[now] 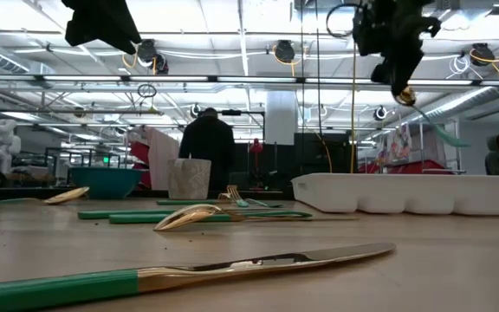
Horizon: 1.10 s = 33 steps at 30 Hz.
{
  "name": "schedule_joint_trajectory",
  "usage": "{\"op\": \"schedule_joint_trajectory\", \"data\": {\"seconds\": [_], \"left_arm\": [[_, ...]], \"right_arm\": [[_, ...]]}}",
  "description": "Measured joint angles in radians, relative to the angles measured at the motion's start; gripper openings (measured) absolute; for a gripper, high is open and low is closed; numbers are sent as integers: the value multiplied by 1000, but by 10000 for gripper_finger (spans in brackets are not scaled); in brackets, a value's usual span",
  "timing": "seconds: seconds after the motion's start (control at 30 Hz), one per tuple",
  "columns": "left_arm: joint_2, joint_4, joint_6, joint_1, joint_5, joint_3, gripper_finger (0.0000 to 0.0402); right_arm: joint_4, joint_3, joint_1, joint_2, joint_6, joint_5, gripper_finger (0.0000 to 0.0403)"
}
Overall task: Sort silverware
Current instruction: Put the green spoon into the white cutlery tray
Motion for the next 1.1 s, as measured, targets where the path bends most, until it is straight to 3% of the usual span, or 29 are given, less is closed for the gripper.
{"op": "schedule_joint_trajectory", "data": {"seconds": [0.2,0.6,0.97,1.1], "left_arm": [[0,0,0,0,-15,0,123],[0,0,0,10,-76,0,123],[0,1,-1,23,-80,0,123],[0,1,-1,23,-80,0,123]], "right_arm": [[145,-37,-120,-2,-27,-138,0],[160,-267,-180,-41,-121,-144,0],[444,-544,-191,-39,-113,-137,0],[517,-615,-190,-39,-95,-81,1]]}}
